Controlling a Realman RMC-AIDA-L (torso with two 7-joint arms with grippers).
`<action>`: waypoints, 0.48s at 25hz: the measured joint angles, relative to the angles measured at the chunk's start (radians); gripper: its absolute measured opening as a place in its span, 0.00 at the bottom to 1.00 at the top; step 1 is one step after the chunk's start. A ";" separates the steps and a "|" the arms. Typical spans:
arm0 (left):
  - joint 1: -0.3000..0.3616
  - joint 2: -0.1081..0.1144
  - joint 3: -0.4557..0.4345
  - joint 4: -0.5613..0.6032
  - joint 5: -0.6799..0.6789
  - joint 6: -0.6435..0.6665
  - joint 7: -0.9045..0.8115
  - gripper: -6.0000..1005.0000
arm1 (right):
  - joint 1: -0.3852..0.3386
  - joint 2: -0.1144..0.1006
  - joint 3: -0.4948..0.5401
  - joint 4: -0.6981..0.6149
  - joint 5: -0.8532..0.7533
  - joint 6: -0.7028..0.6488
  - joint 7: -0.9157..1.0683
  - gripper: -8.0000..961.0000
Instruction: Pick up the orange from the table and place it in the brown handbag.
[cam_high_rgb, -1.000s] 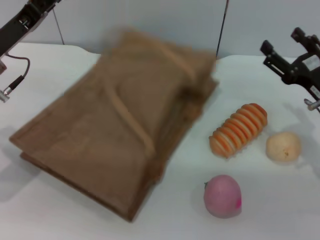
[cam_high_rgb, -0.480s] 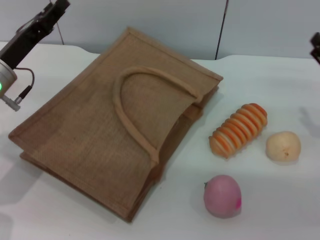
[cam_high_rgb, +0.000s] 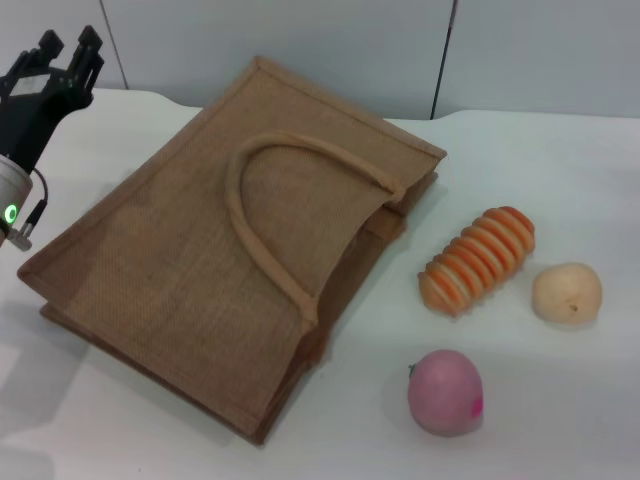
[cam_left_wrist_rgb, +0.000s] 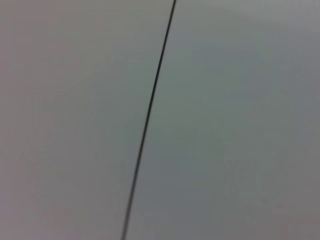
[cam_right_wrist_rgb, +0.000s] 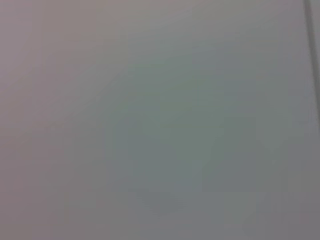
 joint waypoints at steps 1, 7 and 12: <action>0.000 0.000 0.000 -0.010 -0.015 0.000 0.043 0.53 | -0.002 0.000 0.000 0.000 0.014 0.001 -0.001 0.92; -0.001 -0.002 0.000 -0.066 -0.075 0.005 0.261 0.53 | -0.008 0.000 -0.003 0.000 0.049 0.001 -0.002 0.92; -0.003 -0.002 0.000 -0.072 -0.078 0.007 0.277 0.53 | -0.008 0.000 -0.006 0.000 0.049 0.003 -0.003 0.92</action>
